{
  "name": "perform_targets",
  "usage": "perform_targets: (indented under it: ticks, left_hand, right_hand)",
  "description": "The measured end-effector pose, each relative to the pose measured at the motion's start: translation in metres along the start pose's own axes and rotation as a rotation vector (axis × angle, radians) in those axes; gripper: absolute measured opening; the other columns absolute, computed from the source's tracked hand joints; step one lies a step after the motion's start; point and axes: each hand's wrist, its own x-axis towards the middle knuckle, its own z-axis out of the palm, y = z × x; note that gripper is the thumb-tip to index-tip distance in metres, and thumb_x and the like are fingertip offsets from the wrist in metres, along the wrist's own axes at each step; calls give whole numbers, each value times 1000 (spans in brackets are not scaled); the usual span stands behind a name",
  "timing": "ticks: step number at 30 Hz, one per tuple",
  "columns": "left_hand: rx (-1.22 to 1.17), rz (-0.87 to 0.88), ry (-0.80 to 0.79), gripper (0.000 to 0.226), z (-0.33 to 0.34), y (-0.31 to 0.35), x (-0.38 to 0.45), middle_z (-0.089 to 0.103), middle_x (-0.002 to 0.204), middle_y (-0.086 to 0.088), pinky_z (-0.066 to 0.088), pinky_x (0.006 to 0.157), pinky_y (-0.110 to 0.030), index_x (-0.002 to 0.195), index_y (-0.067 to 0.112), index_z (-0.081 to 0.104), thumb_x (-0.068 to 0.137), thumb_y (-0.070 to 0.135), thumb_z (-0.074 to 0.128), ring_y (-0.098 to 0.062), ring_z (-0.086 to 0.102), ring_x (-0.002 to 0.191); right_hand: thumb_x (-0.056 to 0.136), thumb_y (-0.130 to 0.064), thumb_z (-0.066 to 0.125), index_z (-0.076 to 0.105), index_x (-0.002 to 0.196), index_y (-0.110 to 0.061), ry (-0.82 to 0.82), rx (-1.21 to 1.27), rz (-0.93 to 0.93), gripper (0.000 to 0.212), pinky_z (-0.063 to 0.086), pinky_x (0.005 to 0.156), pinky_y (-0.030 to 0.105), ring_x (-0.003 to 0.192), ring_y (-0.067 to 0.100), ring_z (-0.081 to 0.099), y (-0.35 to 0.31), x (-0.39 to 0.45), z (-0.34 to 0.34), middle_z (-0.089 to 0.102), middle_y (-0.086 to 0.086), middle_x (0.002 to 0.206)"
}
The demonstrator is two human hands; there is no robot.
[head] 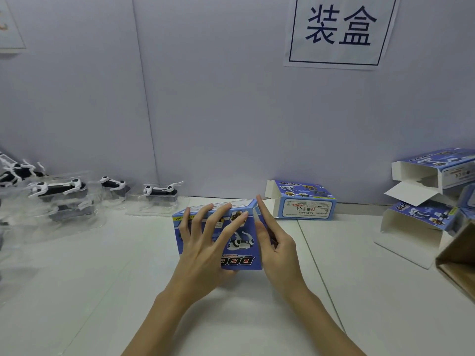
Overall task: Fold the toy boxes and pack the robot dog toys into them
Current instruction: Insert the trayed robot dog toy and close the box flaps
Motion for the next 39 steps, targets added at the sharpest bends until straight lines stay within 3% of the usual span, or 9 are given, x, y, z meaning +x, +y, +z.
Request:
perform_targets:
  ticks: [7, 11, 14, 18, 21, 23, 27, 31, 39]
  left_hand:
    - [84, 37, 5, 100, -9, 8, 1, 32, 161, -8, 21, 116, -71, 151, 47, 40, 65, 63, 89, -41, 35, 145]
    - [104, 13, 29, 104, -11, 13, 2, 32, 159, -8, 22, 115, -68, 152, 47, 39, 63, 61, 90, -40, 36, 142]
    - [108, 17, 42, 106, -12, 11, 2, 31, 158, -9, 23, 115, -66, 154, 48, 38, 63, 59, 90, -40, 35, 142]
    - [70, 24, 65, 111, -15, 10, 1, 30, 155, -10, 28, 112, -61, 158, 53, 25, 65, 61, 85, -37, 34, 140]
    - [-4, -28, 121, 108, -18, 14, 5, 31, 152, -11, 36, 107, -54, 159, 50, 26, 67, 64, 81, -33, 34, 137]
    - [-80, -95, 160, 108, -21, 18, 7, 31, 151, -12, 39, 108, -46, 159, 46, 28, 67, 70, 78, -28, 34, 140]
    - [-191, -178, 211, 105, -24, 28, 9, 29, 152, -11, 39, 109, -38, 159, 44, 27, 69, 75, 71, -12, 26, 144]
    - [-213, -180, 181, 104, -25, 30, 8, 28, 151, -11, 44, 107, -41, 156, 39, 29, 69, 72, 73, -20, 30, 142]
    - [-211, -160, 162, 111, -28, 24, 5, 26, 151, -10, 38, 110, -42, 155, 31, 32, 61, 62, 82, -25, 30, 141]
  right_hand:
    - [104, -36, 50, 42, 154, -48, -40, -24, -66, 52, 65, 82, 39, 130, 19, 62, -4, -3, 3, 58, -12, 143]
    - [105, -37, 43, 40, 153, -53, -97, 26, -42, 50, 64, 88, 44, 139, 18, 54, -10, -5, 6, 44, -5, 154]
    - [106, -40, 37, 32, 153, -60, -161, -10, -25, 51, 63, 90, 47, 142, 13, 49, -15, -6, 8, 30, -14, 163]
    - [107, -42, 37, 27, 155, -60, -196, -65, -80, 52, 62, 93, 42, 147, 9, 42, -21, -7, 6, 17, -24, 166]
    - [105, -42, 46, 40, 157, -43, -132, -84, -193, 52, 62, 91, 32, 148, 10, 39, -28, -8, 2, 22, -20, 167]
    - [102, -43, 53, 50, 153, -33, -64, -110, -248, 52, 64, 87, 33, 149, 16, 40, -32, -8, -1, 33, -18, 163]
    - [100, -47, 55, 57, 147, -37, 15, -161, -299, 47, 66, 81, 37, 148, 21, 41, -33, -7, 2, 43, -15, 158]
    - [101, -63, 48, 48, 148, -48, 15, -241, -358, 49, 65, 81, 31, 148, 24, 41, -34, -9, 1, 43, -13, 158]
    - [103, -49, 55, 38, 156, -44, 3, -481, -536, 55, 62, 88, 26, 147, 23, 42, -34, -9, 1, 40, -4, 161]
